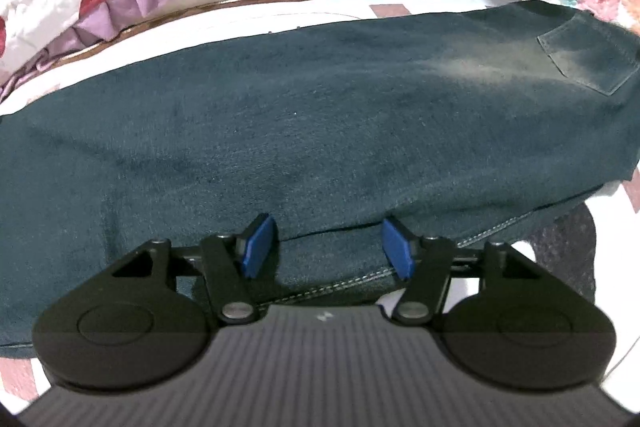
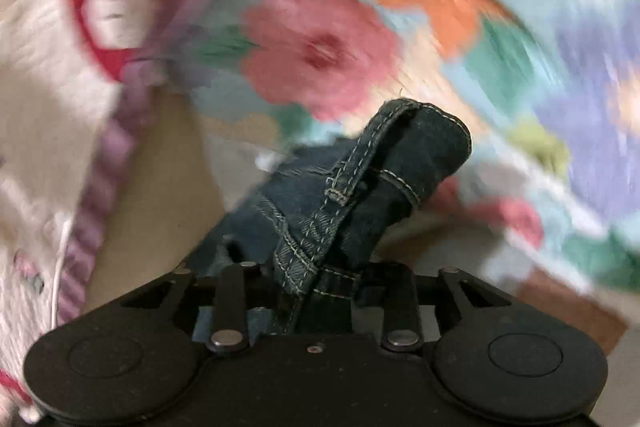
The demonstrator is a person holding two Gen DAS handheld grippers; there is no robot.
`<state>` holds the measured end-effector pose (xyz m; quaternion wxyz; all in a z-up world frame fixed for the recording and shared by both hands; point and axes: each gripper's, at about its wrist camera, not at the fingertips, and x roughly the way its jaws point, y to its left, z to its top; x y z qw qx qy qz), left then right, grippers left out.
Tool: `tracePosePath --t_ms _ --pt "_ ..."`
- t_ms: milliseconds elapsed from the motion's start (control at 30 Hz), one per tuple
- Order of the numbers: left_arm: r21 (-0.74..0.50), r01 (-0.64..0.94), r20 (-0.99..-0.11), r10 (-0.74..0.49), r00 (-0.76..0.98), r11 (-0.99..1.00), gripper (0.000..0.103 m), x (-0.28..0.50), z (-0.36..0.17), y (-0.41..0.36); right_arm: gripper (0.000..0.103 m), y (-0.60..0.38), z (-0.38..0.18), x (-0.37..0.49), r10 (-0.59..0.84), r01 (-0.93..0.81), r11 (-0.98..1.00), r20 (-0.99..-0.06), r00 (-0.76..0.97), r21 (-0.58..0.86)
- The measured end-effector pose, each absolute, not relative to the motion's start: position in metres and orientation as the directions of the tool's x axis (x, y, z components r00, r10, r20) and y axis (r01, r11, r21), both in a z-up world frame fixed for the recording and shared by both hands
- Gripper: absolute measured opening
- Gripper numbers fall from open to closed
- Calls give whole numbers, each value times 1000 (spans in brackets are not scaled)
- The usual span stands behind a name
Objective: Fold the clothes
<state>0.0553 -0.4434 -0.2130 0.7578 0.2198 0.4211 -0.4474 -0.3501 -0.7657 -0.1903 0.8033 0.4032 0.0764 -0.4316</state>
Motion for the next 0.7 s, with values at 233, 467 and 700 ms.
tracePosePath --t_ms 233,467,700 --pt "-133 822 -780 -571 257 553 59 64 -207 -417 33 -735 -96 -320 -507 560 469 -311 804 683" --pt "-222 688 -708 -600 373 691 59 107 -190 -333 33 -663 -31 -215 -327 395 674 -227 917 625" --pt "-303 532 -643 -582 499 791 59 150 -175 -247 31 -571 -52 -68 -90 280 751 -328 940 598"
